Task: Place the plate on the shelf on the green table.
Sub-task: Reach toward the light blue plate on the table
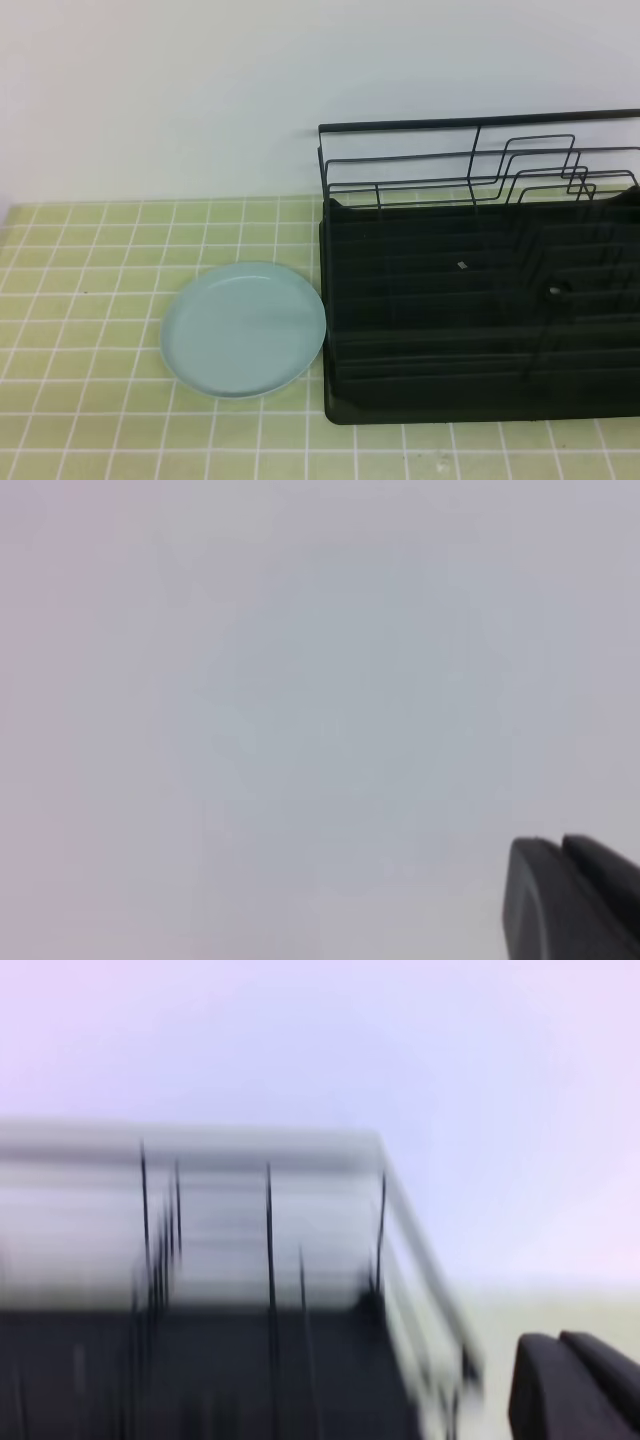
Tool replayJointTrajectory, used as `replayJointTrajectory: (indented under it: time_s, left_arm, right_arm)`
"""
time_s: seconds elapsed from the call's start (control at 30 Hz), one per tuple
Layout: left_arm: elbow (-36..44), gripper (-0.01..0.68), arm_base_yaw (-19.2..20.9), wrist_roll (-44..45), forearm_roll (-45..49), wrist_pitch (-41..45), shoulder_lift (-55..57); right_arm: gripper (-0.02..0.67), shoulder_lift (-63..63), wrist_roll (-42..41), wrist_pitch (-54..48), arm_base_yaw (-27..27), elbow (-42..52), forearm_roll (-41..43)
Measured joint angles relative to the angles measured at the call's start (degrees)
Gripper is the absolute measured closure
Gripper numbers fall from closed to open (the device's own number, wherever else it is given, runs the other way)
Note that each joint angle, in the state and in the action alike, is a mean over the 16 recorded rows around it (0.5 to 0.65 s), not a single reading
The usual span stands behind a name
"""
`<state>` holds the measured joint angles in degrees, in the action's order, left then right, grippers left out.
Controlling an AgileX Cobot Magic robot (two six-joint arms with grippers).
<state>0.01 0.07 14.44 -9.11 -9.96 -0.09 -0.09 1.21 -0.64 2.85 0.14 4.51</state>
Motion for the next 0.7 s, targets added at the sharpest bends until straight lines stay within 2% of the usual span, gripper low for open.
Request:
replayJointTrajectory:
  time_s: [0.17,0.33,0.5,0.7]
  left_arm:
    - [0.01,0.675,0.00,0.99,0.04,-16.18,0.00]
    - [0.02,0.675,0.00,2.12,0.05,-28.45,0.00]
    - [0.00,0.675,0.00,2.46,-1.24,-37.41,0.00]
    - [-0.03,0.675,0.00,-0.84,-5.98,-45.01,0.00]
  right_arm:
    - [0.652,0.00,0.02,14.43,0.00,-0.01,0.03]
    - [0.652,0.00,0.01,26.86,0.00,-0.01,0.08]
    - [0.652,-0.01,0.03,32.83,0.00,-0.02,0.12]
    - [0.652,0.09,0.04,34.12,0.00,-0.17,0.14]
